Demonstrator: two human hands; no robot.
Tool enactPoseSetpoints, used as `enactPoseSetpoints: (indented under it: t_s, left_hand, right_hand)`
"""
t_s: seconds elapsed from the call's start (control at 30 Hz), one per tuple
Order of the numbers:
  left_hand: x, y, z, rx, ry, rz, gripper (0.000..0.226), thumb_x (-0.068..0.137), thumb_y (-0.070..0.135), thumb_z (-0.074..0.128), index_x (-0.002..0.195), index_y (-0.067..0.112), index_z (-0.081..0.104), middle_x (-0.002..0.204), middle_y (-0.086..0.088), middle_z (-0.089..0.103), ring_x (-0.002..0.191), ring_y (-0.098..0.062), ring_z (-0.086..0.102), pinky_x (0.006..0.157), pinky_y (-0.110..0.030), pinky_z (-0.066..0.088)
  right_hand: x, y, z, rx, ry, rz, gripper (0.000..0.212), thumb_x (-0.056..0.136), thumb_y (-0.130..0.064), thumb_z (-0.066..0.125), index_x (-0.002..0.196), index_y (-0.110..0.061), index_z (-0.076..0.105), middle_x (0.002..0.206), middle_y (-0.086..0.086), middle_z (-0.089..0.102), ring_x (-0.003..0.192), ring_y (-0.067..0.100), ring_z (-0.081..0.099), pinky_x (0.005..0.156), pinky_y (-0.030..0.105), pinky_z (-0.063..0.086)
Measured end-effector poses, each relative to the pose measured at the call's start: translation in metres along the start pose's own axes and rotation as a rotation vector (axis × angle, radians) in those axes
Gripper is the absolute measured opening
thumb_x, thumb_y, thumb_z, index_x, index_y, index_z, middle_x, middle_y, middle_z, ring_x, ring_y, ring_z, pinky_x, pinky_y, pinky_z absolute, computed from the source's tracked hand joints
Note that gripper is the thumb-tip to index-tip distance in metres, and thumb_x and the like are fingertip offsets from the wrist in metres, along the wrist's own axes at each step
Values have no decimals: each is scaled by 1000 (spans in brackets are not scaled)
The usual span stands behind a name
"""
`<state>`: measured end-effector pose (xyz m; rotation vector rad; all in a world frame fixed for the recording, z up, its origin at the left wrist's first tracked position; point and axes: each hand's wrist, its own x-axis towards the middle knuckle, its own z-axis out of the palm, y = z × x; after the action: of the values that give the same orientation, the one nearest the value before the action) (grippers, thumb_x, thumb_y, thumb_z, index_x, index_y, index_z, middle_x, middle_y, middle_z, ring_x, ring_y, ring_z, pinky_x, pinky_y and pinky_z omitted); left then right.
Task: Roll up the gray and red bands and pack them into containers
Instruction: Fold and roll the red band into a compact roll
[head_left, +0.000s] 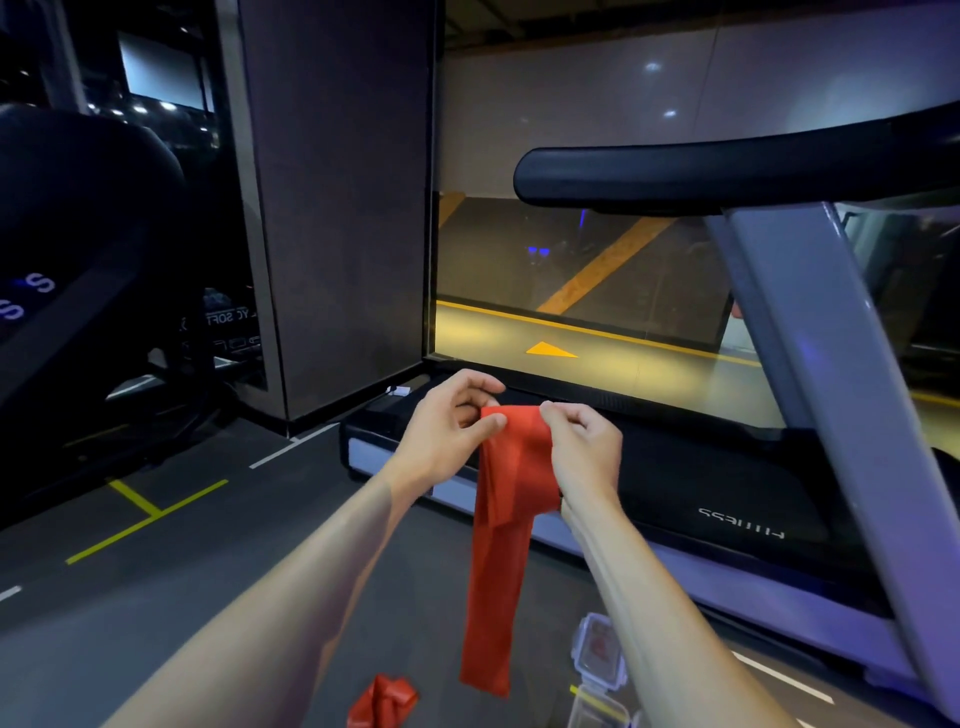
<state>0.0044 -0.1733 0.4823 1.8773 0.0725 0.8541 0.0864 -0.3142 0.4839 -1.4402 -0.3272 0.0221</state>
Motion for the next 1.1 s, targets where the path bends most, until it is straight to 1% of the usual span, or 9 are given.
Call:
enactPoseSetpoints:
  t_s: [0.17,0.3,0.37,0.5,0.6,0.77,0.9,1.0,1.1]
  left_hand:
    - [9,4,-7,91,-48,22,34,92,6,73,109,34,65,95,-1,69,78,-19,68,80,-41,58]
    - [9,9,-6,110,-47,49,31,93,9,72,118,24,63,98,0,68,78,-15,69,79,-34,59]
    - [5,12,-2,83,12,63,30,93,12,73,119,23,63,101,3,69,82,-12,69,80,-31,59]
    - [-19,0,9,6,267,16,23,93,20,74,113,26,63,110,8,69,98,-7,68,81,-21,52]
    - [-45,-23,17,-2,319,-40,16,90,25,77,101,26,65,101,6,70,94,-11,69,77,-25,51]
    - [-73,-41,33,31,275,-81,31,77,32,90,96,24,67,98,7,70,86,-10,68,76,-28,55]
    - [-69,-37,45,26,338,-147,35,73,29,92,95,22,65,93,6,71,78,-10,66,69,-17,49]
    - [-63,-35,48,-50,395,-193,39,72,24,93,96,20,63,88,-2,70,70,-10,61,66,-17,48]
    - [-62,-35,50,5,378,-174,31,74,24,92,87,17,65,82,1,68,69,-6,59,63,-12,43]
  right_hand:
    - [-2,6,-3,171,-54,2,8,92,-16,75,85,-15,77,72,-3,75,69,4,65,73,29,52]
    - [-1,4,7,220,11,19,8,93,-18,74,86,-16,77,75,-1,75,74,9,66,75,32,54]
    - [0,-3,14,212,64,20,7,94,-20,73,87,-18,76,80,0,75,74,9,66,72,28,53]
    - [9,-16,23,173,122,19,7,94,-22,70,90,-18,74,86,0,74,75,10,65,66,23,49]
    - [16,-25,27,144,137,24,9,94,-22,70,86,-19,72,84,-2,72,73,10,63,65,24,47]
    - [21,-35,31,131,145,10,14,94,-21,69,80,-21,69,81,-4,69,69,9,61,58,22,44]
    - [21,-41,33,134,143,15,10,93,-23,68,87,-17,72,79,-4,68,67,8,60,56,22,43]
    - [23,-45,32,140,142,21,10,93,-24,69,90,-16,74,77,-4,69,68,11,61,58,23,46]
    - [25,-46,33,146,138,22,11,93,-23,69,89,-14,73,74,-5,67,66,11,59,59,24,46]
